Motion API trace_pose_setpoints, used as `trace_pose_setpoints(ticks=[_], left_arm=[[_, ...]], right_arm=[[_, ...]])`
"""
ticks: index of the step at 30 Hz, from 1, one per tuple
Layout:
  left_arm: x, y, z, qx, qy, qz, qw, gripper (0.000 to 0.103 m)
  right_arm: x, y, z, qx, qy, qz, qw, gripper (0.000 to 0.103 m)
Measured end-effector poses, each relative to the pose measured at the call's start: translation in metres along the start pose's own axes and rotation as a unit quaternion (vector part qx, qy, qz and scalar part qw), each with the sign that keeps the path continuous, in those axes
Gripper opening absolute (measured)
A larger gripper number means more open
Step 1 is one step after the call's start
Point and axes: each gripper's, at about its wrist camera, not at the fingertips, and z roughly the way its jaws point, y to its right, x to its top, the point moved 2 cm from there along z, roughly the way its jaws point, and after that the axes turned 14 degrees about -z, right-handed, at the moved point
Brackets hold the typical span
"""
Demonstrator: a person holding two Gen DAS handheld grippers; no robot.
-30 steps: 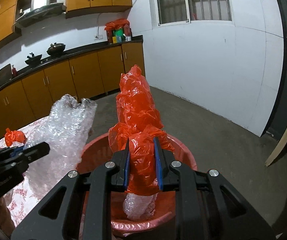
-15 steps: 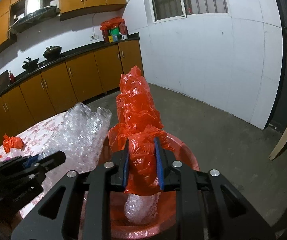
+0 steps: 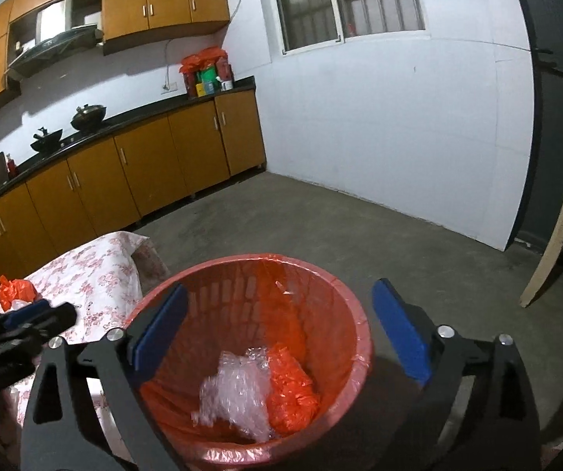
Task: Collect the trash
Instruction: 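Open both tools over the orange basket to drop the bubble wrap and red bag, then grasp the clear plastic bag with the right tool while the left tool grasps the green bag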
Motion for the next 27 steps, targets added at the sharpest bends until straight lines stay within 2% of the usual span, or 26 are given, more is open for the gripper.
trace_pose_setpoints(ticks=[5,10,16,20,25,27], left_arm=[[-0.005,-0.019,-0.032,0.023,0.016,-0.008,0.9996,0.075],[-0.012,-0.047,-0.072,0.056,0.041,-0.021,0.9974,0.076],[-0.016,-0.095,-0.126,0.101,0.079,-0.057,0.9902,0.076],[-0.02,-0.133,-0.162,0.152,0.11,-0.075,0.9793,0.076],[-0.034,-0.193,-0.207,0.244,0.145,-0.093,0.9544,0.078],[-0.041,-0.215,-0.221,0.275,0.152,-0.109,0.9431,0.078]], right_arm=[[-0.002,-0.015,-0.011,0.003,0.004,-0.012,1.0,0.1],[-0.003,-0.034,-0.021,0.038,0.014,-0.015,0.999,0.1],[-0.001,-0.083,-0.036,0.083,0.027,-0.048,0.995,0.1],[-0.002,-0.134,-0.05,0.136,0.034,-0.086,0.986,0.1],[-0.012,-0.209,-0.065,0.221,0.023,-0.113,0.968,0.099],[-0.019,-0.237,-0.07,0.247,0.01,-0.117,0.962,0.096]])
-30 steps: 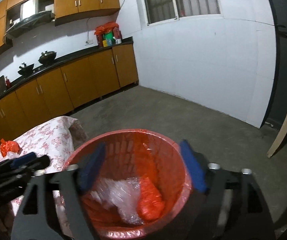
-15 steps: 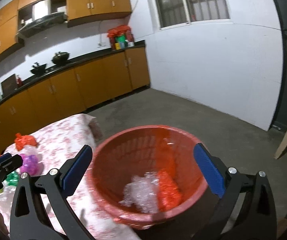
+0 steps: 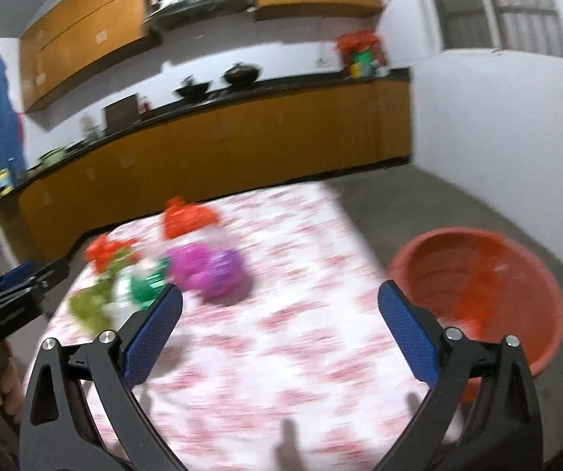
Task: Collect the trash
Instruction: 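Grasp the clear plastic bag with the right tool while the left tool grasps the green bag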
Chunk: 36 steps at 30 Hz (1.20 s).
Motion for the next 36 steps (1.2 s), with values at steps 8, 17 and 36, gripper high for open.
trace_pose_setpoints(ticks=[8,17,36], left_arm=[[0.007,-0.092,-0.016,0.071,0.015,-0.085,0.9937,0.078],[-0.001,-0.131,-0.025,0.085,0.013,-0.122,0.9888,0.078],[-0.002,-0.086,0.035,0.024,-0.046,-0.102,0.9934,0.078]], right_arm=[[-0.007,-0.094,0.04,0.06,-0.045,-0.028,0.997,0.086],[-0.016,-0.134,0.076,0.03,-0.081,-0.058,0.995,0.079],[-0.03,-0.079,0.075,-0.012,-0.11,-0.065,0.992,0.035]])
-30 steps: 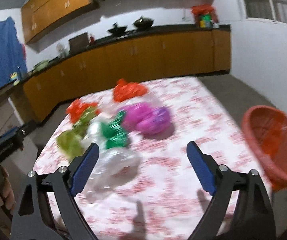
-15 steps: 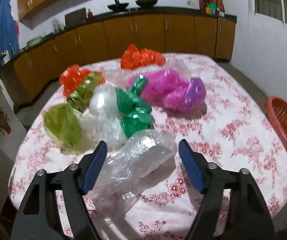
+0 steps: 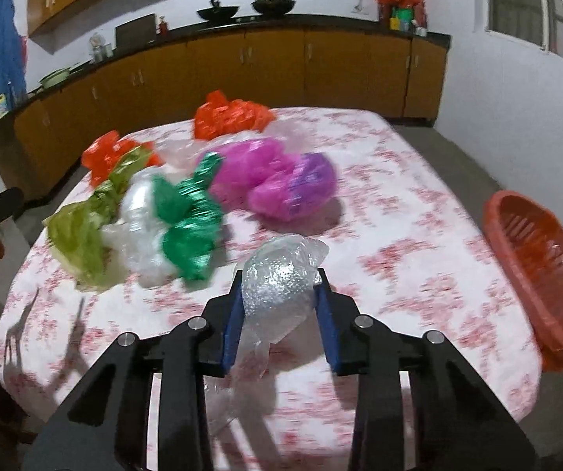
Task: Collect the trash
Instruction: 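Grasp the clear plastic bag with the right tool while the left tool grasps the green bag, then carry the clear bag over the basket with the right tool while the left tool carries the green bag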
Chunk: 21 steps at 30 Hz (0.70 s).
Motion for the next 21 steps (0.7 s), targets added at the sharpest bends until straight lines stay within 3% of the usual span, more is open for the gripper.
trace_pose_setpoints(ticks=[8,15,19,21], left_arm=[[0.011,0.012,0.075,0.023,-0.07,-0.011,0.9972,0.078],[0.001,-0.001,0.122,0.052,-0.141,-0.017,0.9884,0.053],[-0.005,0.001,0.12,0.048,-0.136,-0.004,0.9896,0.047],[-0.006,0.001,0.118,0.043,-0.137,-0.002,0.9896,0.027]], right_arm=[[-0.002,0.044,-0.004,-0.029,0.003,0.026,0.999,0.035],[-0.004,0.061,0.001,-0.032,-0.002,0.037,0.999,0.035],[-0.004,0.066,0.004,-0.032,-0.003,0.041,0.999,0.035],[-0.004,0.067,0.004,-0.031,-0.002,0.042,0.999,0.035]])
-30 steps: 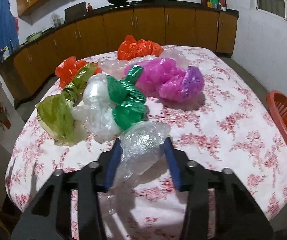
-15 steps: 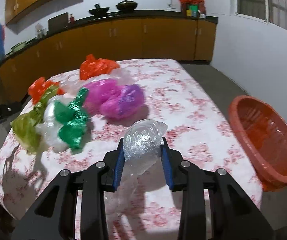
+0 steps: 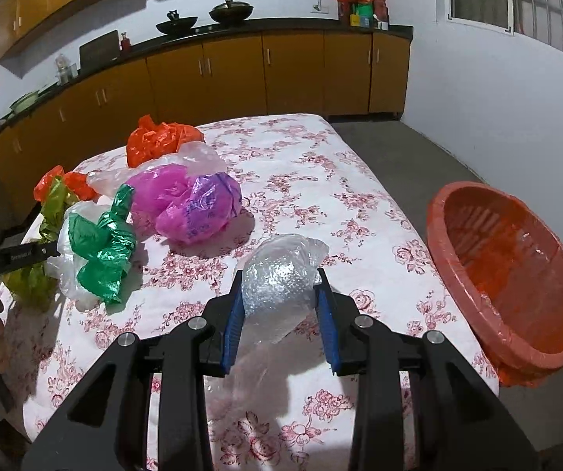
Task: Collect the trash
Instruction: 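Carry the clear bag over the basket with the right tool while the left tool carries the green bag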
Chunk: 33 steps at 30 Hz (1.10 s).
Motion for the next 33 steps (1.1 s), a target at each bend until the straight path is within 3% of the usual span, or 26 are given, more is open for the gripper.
trace_pose_setpoints(ticks=[3,12,23,33], left_arm=[[-0.003,0.0,-0.004,-0.004,0.001,0.003,1.0,0.016],[-0.006,0.011,-0.055,-0.026,0.051,0.021,0.9981,0.015],[-0.031,0.097,-0.125,-0.11,0.097,0.108,0.9834,0.015],[-0.064,0.154,-0.131,-0.147,0.087,0.162,0.9719,0.015]], right_arm=[[0.001,0.001,-0.003,-0.001,0.005,-0.002,1.0,0.035],[0.011,0.016,-0.025,-0.024,0.037,-0.008,0.999,0.035],[0.015,0.05,-0.059,-0.091,0.078,-0.027,0.992,0.035],[0.005,0.101,-0.078,-0.146,0.084,-0.004,0.986,0.035]])
